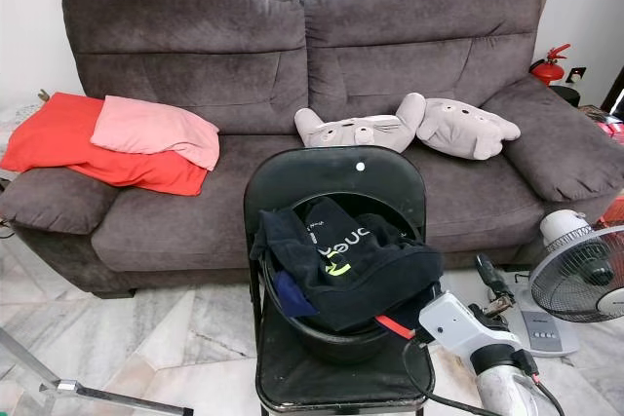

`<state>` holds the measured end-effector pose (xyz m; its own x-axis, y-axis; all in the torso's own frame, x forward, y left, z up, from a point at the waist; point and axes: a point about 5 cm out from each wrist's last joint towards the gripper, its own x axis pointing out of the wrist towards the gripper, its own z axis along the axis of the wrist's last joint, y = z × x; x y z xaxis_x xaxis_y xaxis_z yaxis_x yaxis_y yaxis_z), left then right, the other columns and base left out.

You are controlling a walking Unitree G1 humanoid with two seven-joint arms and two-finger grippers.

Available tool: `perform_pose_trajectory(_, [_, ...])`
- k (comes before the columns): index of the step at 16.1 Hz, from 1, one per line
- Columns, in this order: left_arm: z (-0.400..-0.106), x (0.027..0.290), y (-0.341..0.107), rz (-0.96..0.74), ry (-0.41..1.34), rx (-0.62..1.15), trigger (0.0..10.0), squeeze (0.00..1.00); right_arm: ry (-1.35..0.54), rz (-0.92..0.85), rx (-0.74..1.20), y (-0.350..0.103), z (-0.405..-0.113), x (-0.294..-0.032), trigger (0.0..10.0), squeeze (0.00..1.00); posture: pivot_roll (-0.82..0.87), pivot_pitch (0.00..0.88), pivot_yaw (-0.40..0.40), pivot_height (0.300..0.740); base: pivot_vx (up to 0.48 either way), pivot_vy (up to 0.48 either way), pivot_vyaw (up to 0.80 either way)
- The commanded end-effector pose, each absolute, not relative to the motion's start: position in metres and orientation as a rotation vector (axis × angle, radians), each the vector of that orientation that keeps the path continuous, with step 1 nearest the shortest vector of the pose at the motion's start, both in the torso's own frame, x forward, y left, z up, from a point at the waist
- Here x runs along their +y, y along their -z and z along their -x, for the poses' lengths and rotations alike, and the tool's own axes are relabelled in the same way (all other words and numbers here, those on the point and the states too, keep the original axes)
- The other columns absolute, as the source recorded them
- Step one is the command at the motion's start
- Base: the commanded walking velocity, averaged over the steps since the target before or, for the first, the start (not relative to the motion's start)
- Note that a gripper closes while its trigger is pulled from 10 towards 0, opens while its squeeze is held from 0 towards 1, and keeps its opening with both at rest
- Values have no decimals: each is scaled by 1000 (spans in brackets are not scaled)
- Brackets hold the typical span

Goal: Hang hanger

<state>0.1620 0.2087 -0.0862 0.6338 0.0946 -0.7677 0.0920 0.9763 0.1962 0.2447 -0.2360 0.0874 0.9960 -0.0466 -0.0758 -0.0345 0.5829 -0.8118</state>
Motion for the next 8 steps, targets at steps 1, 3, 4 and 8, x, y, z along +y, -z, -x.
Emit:
perform_pose_trajectory(1, [-159,214,85,-232,-47,863,10000,0,-23,943,97,-83,-246,-232,10000,0,-81,34,53,740,0,0,0])
perform_pose_trajectory(3, [-160,213,85,-228,-43,857,10000,0,-30,940,93,-83,-247,-230,10000,0,-79,33,54,740,0,0,0])
perform_pose_trajectory(4, [-160,213,85,-227,-33,865,10000,0,-32,939,89,-84,-248,-229,10000,0,-80,33,55,740,0,0,0])
perform_pose_trajectory(8, [-159,212,87,-229,-20,891,10000,0,-39,946,85,-84,-251,-229,10000,0,-86,36,55,740,0,0,0])
